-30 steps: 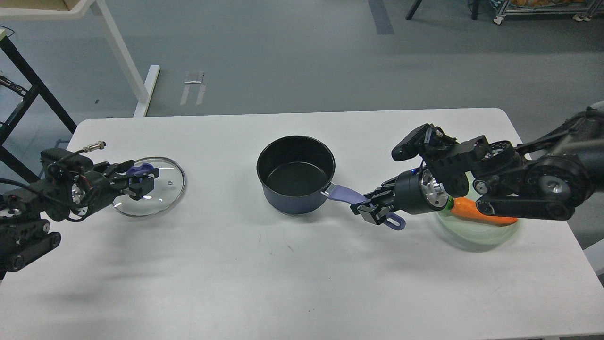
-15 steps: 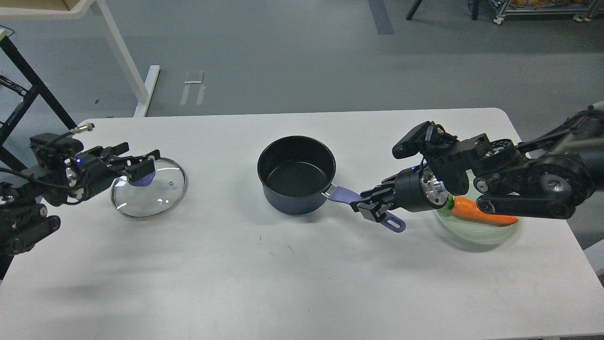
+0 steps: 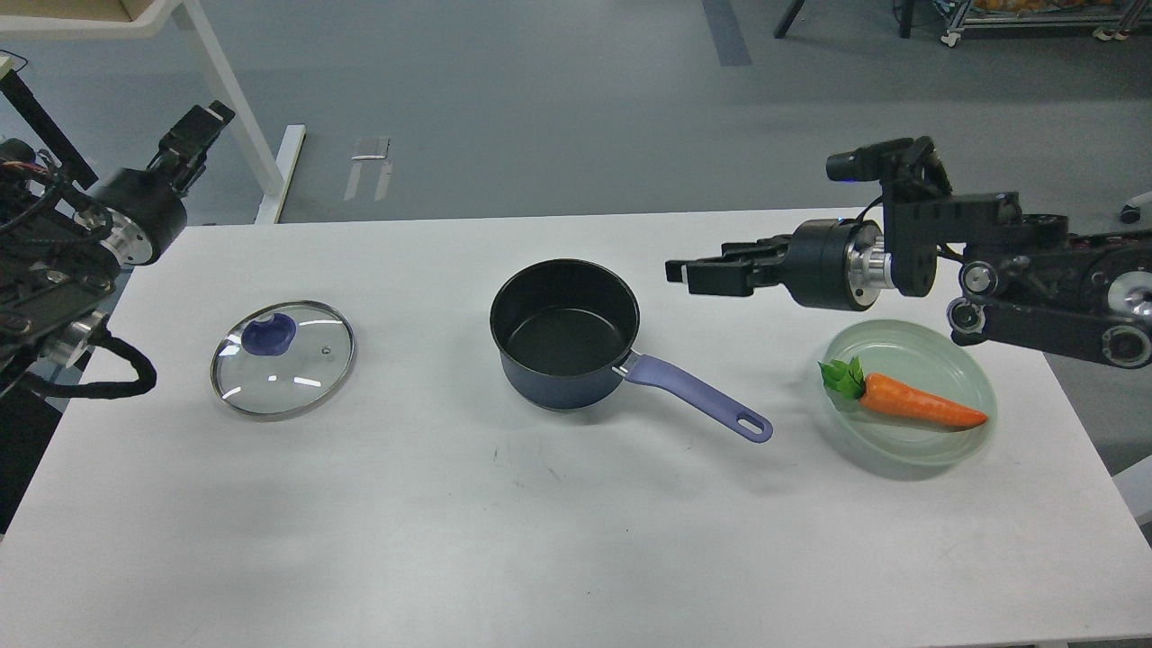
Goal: Open pot lid
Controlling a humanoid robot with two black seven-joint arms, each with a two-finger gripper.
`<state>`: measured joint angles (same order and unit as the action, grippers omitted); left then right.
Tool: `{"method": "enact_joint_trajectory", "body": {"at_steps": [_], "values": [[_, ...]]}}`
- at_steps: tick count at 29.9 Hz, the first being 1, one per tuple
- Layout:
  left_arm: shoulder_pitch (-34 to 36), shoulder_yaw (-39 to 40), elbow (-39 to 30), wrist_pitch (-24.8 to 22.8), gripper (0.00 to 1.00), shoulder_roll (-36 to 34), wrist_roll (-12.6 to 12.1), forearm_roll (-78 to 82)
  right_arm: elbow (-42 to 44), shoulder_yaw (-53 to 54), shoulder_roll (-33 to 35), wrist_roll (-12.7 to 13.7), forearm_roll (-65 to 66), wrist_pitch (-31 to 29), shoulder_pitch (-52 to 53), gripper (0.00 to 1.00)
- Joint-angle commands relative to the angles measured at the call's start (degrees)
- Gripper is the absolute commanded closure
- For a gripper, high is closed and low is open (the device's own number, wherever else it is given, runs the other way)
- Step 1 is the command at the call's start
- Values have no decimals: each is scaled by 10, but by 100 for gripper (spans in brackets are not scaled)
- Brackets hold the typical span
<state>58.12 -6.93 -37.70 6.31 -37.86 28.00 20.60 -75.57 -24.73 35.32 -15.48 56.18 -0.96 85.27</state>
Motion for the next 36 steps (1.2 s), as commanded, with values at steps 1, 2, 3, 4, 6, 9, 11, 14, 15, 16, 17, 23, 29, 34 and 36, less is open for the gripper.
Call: {"method": "enact_joint_trajectory", "body": {"at_steps": [1,2,3,4,6,9,11,14,15,16,17,23,29,34,36], "values": [[1,10,1,-41,1,16,0,-109,12,131,40,0,-40,20,-74,2],[1,21,2,-50,1,20,0,-128,19,171,45,-2,-42,31,-101,2],[0,35,2,-54,1,26,0,-145,30,209,46,-3,-42,43,-131,2],[-3,51,2,-58,1,31,0,-158,37,243,44,-4,-43,53,-157,2],[-6,81,3,-60,1,48,0,-178,50,329,38,-4,-56,82,-217,2],[-12,113,6,-61,1,83,0,-195,64,452,16,-4,-101,131,-310,1],[-13,129,16,-61,1,104,0,-209,73,519,-6,-4,-123,144,-349,1],[-13,157,39,-67,1,133,0,-254,80,592,-24,-4,-179,144,-388,1],[-13,164,46,-77,1,142,0,-270,81,609,-25,-4,-213,144,-399,1],[-13,168,53,-88,1,147,0,-282,82,621,-25,-4,-243,144,-405,1],[-13,169,59,-98,1,154,0,-294,87,630,-26,-4,-274,144,-409,1],[-24,173,89,-128,1,185,0,-362,128,639,-88,-5,-405,146,-419,1],[-57,235,83,-132,1,194,0,-398,185,698,-133,-4,-508,139,-433,1],[-71,249,81,-151,1,185,0,-396,233,750,-184,-4,-559,111,-434,1],[-71,249,82,-153,1,180,0,-396,254,757,-193,-4,-561,74,-440,1]]}}
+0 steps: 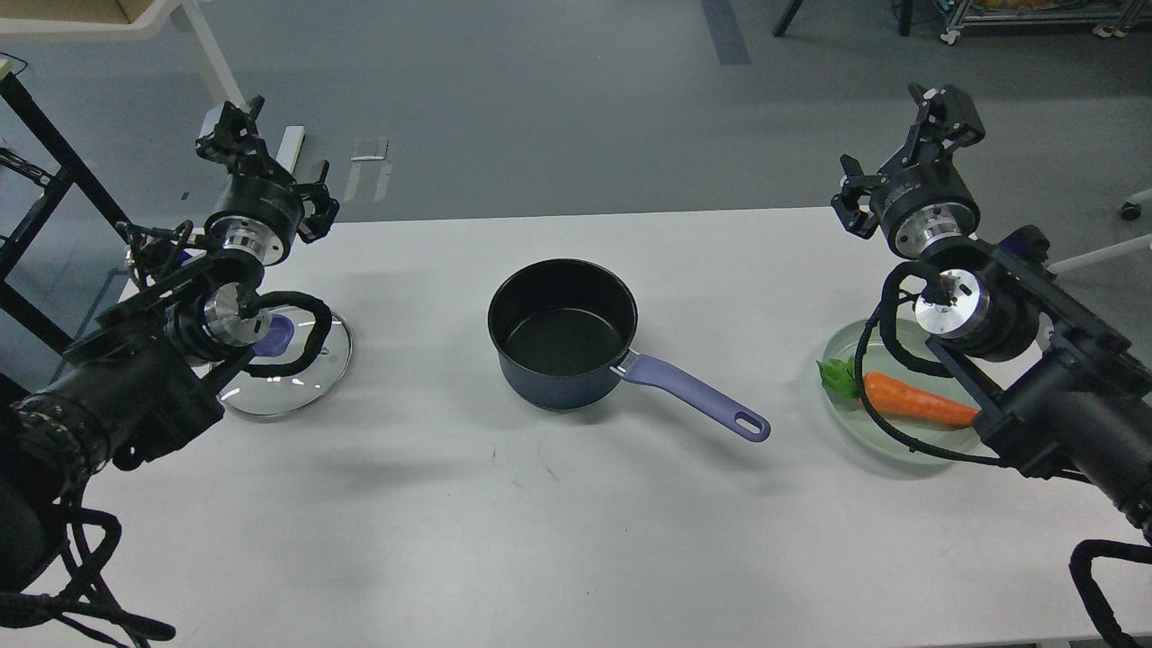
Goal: Open pot lid
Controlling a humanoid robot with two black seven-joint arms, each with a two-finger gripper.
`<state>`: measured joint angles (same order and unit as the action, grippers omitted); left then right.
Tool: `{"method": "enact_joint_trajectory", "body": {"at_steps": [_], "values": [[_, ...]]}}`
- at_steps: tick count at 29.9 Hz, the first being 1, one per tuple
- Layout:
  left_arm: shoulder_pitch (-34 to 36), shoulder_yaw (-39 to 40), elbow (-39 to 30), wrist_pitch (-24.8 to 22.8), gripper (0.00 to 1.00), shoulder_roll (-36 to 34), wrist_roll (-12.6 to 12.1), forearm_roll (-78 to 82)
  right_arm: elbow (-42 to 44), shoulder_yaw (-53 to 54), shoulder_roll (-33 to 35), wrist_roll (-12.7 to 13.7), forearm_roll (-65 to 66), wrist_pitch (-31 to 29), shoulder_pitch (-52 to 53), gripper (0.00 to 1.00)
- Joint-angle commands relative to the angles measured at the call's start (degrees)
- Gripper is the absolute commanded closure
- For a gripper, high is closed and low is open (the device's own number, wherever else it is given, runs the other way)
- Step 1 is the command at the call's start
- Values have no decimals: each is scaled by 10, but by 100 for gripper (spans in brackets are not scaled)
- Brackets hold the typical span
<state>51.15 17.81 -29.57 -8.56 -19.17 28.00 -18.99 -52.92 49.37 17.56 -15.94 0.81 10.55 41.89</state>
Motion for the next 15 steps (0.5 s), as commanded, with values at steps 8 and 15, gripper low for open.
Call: {"method": "enact_joint_trajectory", "body": {"at_steps": [8,15], "values": [[-10,2,7,-36,1,-18,0,3,70,26,-32,0,-11,-118,-10,1],[-12,-3,7,-46,1,-20,0,6,66,21,-29,0,-10,-147,-10,0]]}}
